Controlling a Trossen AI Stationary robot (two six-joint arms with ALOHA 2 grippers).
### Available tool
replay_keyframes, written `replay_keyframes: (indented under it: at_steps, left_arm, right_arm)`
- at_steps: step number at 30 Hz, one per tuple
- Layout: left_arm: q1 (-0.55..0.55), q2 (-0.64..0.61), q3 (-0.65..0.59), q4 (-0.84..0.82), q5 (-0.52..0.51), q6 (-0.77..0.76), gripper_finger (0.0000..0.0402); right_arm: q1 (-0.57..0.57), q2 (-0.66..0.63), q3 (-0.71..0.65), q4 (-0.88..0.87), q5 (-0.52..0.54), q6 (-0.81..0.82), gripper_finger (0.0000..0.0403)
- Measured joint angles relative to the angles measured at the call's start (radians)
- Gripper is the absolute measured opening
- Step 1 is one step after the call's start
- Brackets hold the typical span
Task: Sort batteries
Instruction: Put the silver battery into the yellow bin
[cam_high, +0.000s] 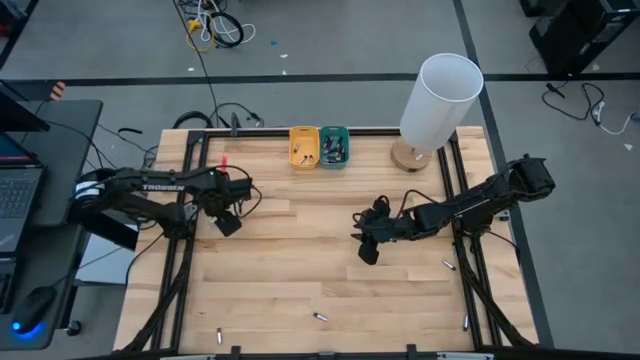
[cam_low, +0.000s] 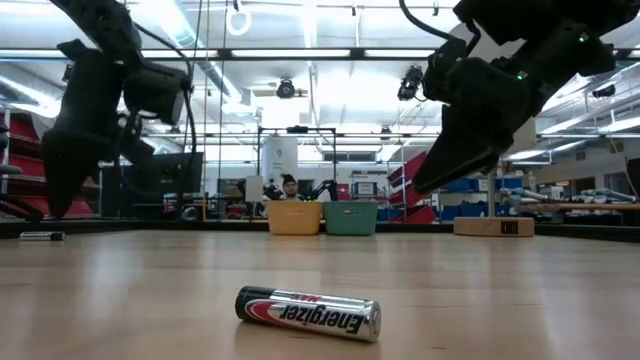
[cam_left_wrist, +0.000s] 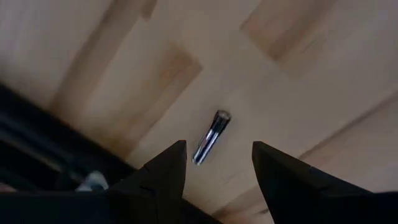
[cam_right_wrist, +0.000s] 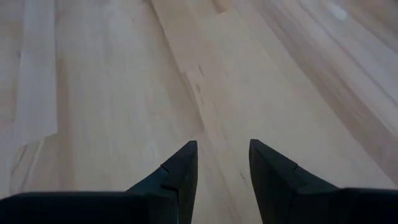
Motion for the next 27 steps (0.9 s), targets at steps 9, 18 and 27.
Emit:
replay_keyframes:
  at_steps: [9,18,27]
  left_arm:
    - [-0.005,0.078,-0.078,0.084,-0.001,-0.100,0.0198]
    - [-0.005,0.097,-0.105,0.137,0.018,-0.098,0.0161]
    - [-0.005,0.100,-0.070,0.164,-0.016,-0.068,0.0028]
  right_arm:
    - [0.020,0.000,0.000,0.002,0.002,0.004,0.0130]
    - [0.023,0.000,0.000,0.003,0.003,0.008,0.0130]
    - [0.023,0.000,0.000,0.002,0.003,0.009,0.0130]
